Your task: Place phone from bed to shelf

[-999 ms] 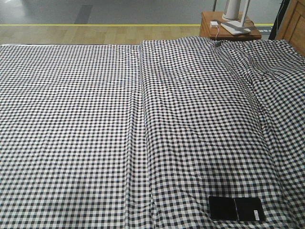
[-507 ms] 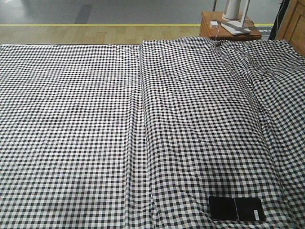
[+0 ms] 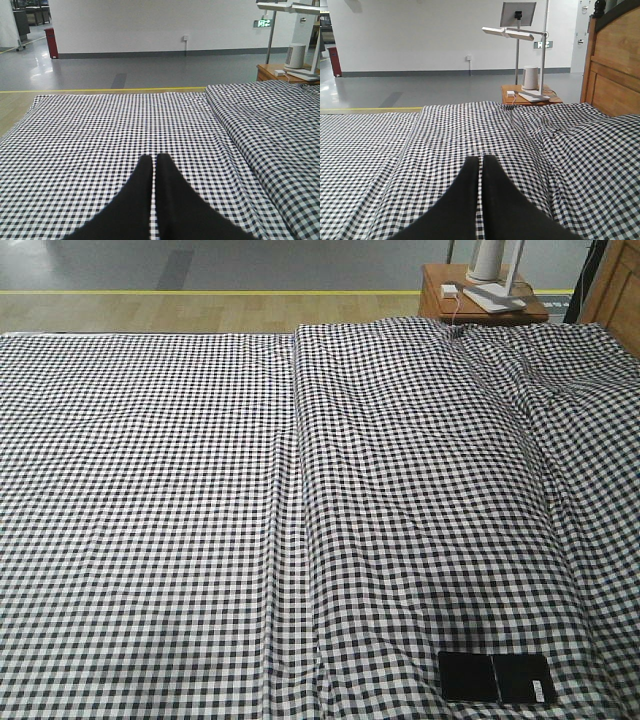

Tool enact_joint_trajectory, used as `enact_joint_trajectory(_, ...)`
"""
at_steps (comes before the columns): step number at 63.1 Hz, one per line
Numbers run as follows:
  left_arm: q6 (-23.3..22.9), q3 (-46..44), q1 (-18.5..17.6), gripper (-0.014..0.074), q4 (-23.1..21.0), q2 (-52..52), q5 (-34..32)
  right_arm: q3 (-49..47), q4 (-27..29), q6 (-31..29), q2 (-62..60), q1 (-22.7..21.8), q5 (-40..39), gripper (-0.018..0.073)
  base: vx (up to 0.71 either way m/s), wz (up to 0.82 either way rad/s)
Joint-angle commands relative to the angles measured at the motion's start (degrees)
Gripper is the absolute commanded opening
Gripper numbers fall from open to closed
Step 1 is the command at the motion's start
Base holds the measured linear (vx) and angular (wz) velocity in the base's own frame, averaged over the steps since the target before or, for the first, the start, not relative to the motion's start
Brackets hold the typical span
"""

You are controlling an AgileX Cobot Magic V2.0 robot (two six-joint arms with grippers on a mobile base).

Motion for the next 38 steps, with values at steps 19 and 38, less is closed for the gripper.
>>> enact_joint_trajectory(19,-0.33,-1.22,-0.20,0.0001,-0.52,-0.77,-4.15,0.26,-0.39,0.29,-0.72,-0.22,-7.49,-0.0005,0.00,0.00)
enact_joint_trajectory(38,-0.33,-1.22,-0.20,0.0001,-0.52,-0.77,-4.15,-0.64,-0.39,0.23,-0.72,-0.22,-25.35,-0.0005,0.00,0.00)
